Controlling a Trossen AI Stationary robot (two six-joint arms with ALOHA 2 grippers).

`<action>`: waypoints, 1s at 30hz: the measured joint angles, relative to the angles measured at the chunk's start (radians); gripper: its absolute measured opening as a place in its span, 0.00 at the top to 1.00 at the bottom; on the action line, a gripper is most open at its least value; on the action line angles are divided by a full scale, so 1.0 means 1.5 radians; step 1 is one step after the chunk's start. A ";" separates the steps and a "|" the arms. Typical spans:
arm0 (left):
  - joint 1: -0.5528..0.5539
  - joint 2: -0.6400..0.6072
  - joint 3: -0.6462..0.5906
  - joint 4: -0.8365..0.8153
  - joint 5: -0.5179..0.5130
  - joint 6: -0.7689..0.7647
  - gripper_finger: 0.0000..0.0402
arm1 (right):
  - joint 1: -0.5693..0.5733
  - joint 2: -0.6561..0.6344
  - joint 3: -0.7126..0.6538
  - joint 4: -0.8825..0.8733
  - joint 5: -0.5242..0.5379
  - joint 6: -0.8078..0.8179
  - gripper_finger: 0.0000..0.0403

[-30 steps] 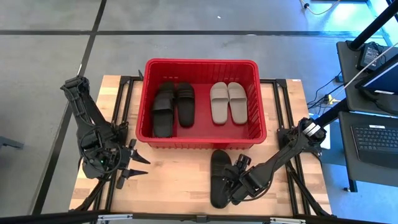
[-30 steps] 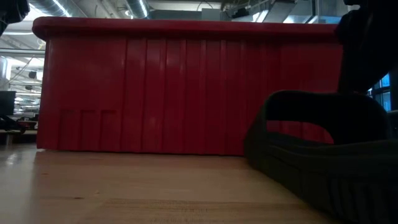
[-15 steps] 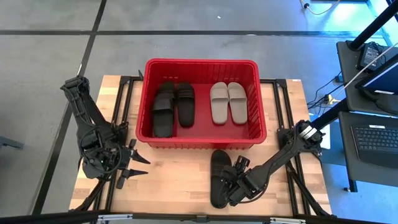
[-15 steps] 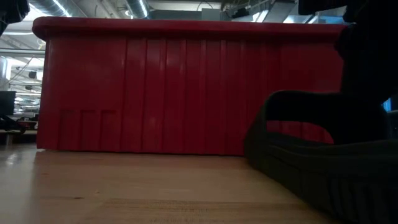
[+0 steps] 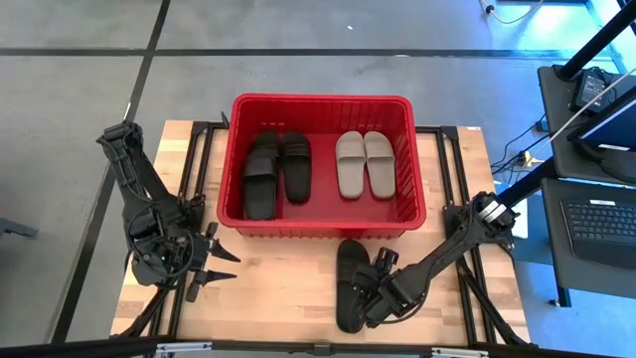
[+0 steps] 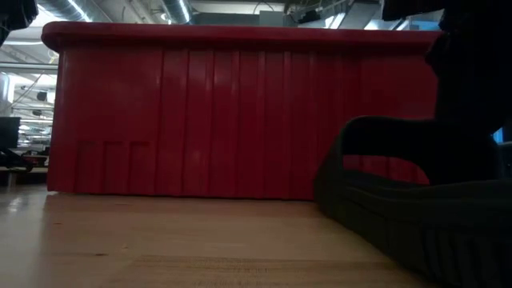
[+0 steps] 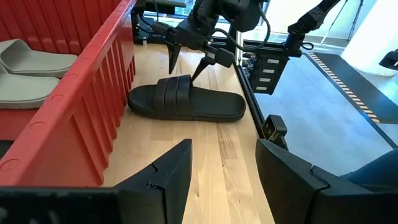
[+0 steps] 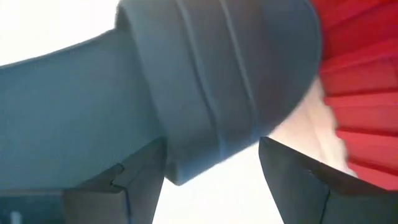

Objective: Pick and place slides into bin
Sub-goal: Put the black slide into the red bin

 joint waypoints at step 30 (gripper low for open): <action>0.000 0.000 0.000 0.000 0.000 -0.001 0.57 | -0.019 0.000 0.000 0.009 0.008 0.014 0.96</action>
